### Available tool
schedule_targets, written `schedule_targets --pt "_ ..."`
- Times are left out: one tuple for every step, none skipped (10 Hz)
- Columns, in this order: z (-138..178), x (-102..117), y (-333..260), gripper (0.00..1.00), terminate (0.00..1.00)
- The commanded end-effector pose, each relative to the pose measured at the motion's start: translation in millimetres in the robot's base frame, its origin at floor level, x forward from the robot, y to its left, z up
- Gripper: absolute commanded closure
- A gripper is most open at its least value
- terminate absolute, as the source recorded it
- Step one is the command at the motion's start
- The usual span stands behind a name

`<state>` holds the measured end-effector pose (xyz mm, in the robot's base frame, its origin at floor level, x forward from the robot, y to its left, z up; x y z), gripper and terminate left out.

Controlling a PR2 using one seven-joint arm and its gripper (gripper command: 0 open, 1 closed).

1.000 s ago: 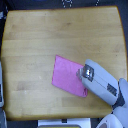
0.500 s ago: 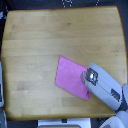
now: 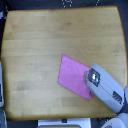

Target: Folding a cloth

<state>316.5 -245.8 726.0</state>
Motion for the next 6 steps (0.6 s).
schedule_targets --pt "56.8 -58.1 59.8 1.0 0.0" --pt "58.8 -55.3 64.1 1.0 0.0" --pt "58.7 -52.0 69.0 1.0 0.0" --pt "58.4 -48.1 73.9 1.0 0.0" --pt "61.3 -44.0 78.9 1.0 0.0" --pt "63.1 -43.0 81.4 1.0 0.0"
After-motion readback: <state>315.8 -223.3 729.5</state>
